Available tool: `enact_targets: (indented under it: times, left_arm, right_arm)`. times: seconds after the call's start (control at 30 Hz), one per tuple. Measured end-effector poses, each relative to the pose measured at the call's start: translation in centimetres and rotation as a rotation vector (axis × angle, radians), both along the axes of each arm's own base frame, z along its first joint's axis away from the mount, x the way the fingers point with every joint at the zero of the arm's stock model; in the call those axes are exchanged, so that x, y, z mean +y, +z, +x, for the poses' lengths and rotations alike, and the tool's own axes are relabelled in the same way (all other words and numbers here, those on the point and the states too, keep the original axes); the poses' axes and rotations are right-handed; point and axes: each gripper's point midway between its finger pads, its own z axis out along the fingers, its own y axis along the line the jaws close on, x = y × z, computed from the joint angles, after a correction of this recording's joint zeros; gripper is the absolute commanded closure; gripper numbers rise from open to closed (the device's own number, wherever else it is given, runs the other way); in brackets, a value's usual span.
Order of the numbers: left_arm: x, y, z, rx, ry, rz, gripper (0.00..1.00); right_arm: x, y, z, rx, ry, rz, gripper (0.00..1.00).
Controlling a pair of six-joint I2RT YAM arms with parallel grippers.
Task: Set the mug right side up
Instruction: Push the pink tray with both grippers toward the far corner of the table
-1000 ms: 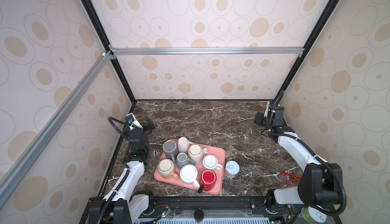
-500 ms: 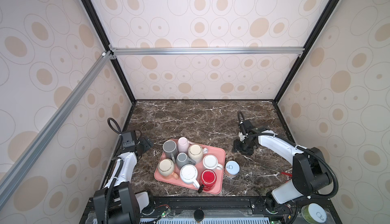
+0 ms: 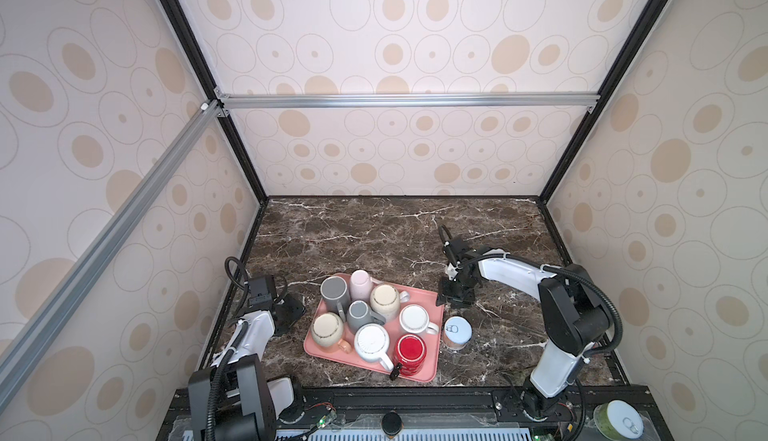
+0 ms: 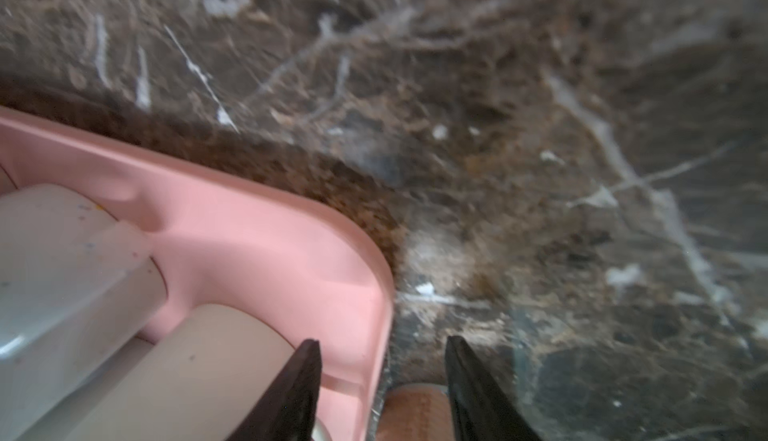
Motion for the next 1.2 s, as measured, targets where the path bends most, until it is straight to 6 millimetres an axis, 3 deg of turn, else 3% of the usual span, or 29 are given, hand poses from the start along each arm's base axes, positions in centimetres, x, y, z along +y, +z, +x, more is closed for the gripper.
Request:
enact_targets:
  times: [0.2, 0.4, 0.43, 0.5, 0.63, 0.83, 1.0, 1.2]
  left_arm:
    - [-0.6, 0.0, 0.1, -0.01, 0.004, -0.038, 0.53]
    - [-1.2, -0.1, -0.3, 0.005, -0.006, -0.065, 0.65]
    - [-1.3, -0.2, -0.5, 0.013, -0.01, -0.069, 0.66]
    - [-1.5, -0.1, -0.8, 0.028, -0.021, -0.07, 0.67]
    - [-1.6, 0.9, -0.6, 0.035, -0.065, -0.046, 0.68]
    - [-2.3, 1.9, 0.2, 0.035, -0.157, -0.04, 0.66]
    - [-3.0, 1.0, -0.6, 0.094, -0.201, -0.052, 0.65]
    - [-2.3, -0.5, -1.1, 0.178, -0.196, -0.017, 0.65]
  right_arm:
    - [0.4, -1.6, 0.5, 0.043, 0.028, -0.051, 0.81]
    - [0.0, -1.8, 0.7, 0.082, 0.029, -0.093, 0.85]
    - [0.0, -1.8, 0.7, 0.09, 0.029, -0.099, 0.93]
    - [-0.2, -1.7, 0.7, 0.111, 0.025, -0.118, 0.99]
    - [0.3, -1.6, 1.4, 0.133, 0.025, -0.125, 1.0]
    - [2.3, -1.6, 4.3, 0.097, 0.057, -0.092, 1.0]
    - [3.2, -1.5, 5.5, 0.073, 0.076, -0.084, 1.0]
    - [3.2, -1.5, 5.5, 0.076, 0.076, -0.086, 1.0]
